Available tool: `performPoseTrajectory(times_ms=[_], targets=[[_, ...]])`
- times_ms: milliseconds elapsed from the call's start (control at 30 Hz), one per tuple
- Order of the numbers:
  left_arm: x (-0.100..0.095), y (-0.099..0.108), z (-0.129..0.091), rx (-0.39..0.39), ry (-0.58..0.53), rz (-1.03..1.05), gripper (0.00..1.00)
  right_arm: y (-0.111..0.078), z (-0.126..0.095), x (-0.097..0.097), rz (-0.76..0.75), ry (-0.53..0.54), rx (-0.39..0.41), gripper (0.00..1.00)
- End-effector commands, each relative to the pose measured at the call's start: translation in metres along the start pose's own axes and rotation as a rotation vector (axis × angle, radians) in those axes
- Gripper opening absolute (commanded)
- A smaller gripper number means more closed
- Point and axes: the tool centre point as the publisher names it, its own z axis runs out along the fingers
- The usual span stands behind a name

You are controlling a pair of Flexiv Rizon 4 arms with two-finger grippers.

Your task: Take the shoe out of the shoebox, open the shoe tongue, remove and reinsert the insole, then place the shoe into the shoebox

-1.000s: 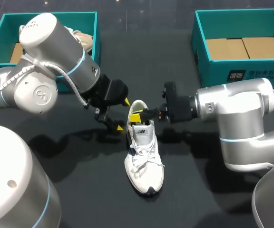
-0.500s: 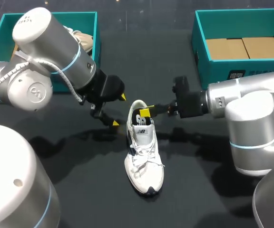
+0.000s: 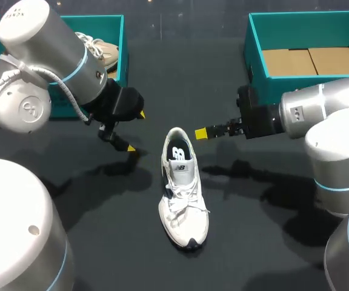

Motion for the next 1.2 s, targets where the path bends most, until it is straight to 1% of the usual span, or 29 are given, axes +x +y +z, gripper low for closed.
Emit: performPoseTrajectory(times_ms=[33, 200, 433, 533, 667, 800, 933, 967, 1000, 1100, 1167, 1200], targets=[[0.003, 0.008, -0.018, -0.009, -0.006, 0.002, 1.0, 0.008, -0.025, 0.008, 0.026, -0.049, 0.118, 0.42], [-0.003, 0.018, -0.029, -0.027, -0.01, 0.002, 1.0, 0.014, -0.039, 0.008, 0.068, -0.113, 0.172, 0.42], [-0.011, 0.032, -0.043, -0.057, -0.008, 0.012, 1.0, 0.022, -0.054, 0.009, 0.122, -0.215, 0.221, 0.41], [-0.015, 0.039, -0.051, -0.045, 0.003, 0.009, 1.0, 0.023, -0.058, 0.01, 0.148, -0.243, 0.244, 0.4], [-0.017, 0.044, -0.064, -0.01, 0.024, 0.028, 1.0, 0.023, -0.06, 0.012, 0.197, -0.316, 0.304, 0.36], [-0.021, 0.05, -0.075, -0.004, 0.039, 0.048, 1.0, 0.021, -0.06, 0.015, 0.236, -0.404, 0.352, 0.27], [-0.026, 0.057, -0.086, -0.036, 0.043, 0.071, 1.0, 0.019, -0.058, 0.025, 0.261, -0.474, 0.388, 0.12], [-0.027, 0.06, -0.089, -0.036, 0.048, 0.076, 1.0, 0.019, -0.058, 0.028, 0.266, -0.49, 0.392, 0.1], [-0.029, 0.063, -0.092, -0.043, 0.049, 0.079, 1.0, 0.019, -0.058, 0.031, 0.271, -0.51, 0.396, 0.0], [-0.033, 0.073, -0.102, -0.059, 0.066, 0.135, 1.0, 0.018, -0.055, 0.042, 0.287, -0.589, 0.415, 0.0], [-0.037, 0.08, -0.112, -0.074, 0.071, 0.2, 1.0, 0.014, -0.049, 0.049, 0.334, -0.713, 0.442, 0.0], [-0.037, 0.08, -0.112, -0.074, 0.071, 0.2, 1.0, 0.011, -0.044, 0.054, 0.356, -0.743, 0.452, 0.0]])
